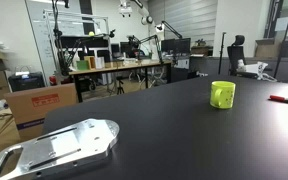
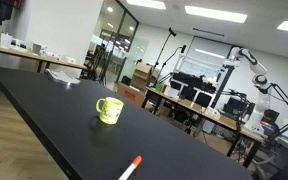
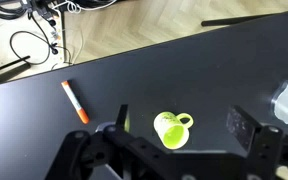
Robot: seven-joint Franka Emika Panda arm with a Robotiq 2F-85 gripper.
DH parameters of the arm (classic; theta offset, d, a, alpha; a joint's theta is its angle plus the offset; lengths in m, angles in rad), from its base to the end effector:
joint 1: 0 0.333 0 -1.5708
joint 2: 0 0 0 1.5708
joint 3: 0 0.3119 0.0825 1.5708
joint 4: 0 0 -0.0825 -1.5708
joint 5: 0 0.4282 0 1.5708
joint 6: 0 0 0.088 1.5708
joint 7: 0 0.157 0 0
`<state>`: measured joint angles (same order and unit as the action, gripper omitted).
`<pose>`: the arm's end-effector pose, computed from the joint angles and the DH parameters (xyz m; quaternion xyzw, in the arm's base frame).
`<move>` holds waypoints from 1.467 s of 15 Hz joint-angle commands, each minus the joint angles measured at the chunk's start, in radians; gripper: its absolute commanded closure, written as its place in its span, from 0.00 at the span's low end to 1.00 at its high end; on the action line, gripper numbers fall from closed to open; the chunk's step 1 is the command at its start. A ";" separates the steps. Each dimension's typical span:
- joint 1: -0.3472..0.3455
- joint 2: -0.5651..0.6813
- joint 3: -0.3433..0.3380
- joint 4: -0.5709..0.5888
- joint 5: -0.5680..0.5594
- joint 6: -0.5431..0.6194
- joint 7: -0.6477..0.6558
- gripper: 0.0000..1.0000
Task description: Put the orange marker in the yellow mug
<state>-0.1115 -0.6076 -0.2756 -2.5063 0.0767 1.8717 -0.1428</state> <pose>0.3828 -0.1380 0.4107 -0.9873 0.1079 -0.0046 0.1164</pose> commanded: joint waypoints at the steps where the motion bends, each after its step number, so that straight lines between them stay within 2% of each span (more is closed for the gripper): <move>1: -0.021 0.004 0.018 0.002 0.011 -0.001 -0.011 0.00; 11: -0.026 0.017 0.022 0.008 -0.012 0.020 -0.021 0.00; 17: -0.067 0.237 -0.009 0.102 -0.116 0.264 -0.081 0.00; 22: -0.080 0.502 -0.054 0.281 -0.149 0.262 -0.260 0.00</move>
<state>-0.1847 -0.2795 -0.3131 -2.3674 -0.0598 2.1497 -0.3201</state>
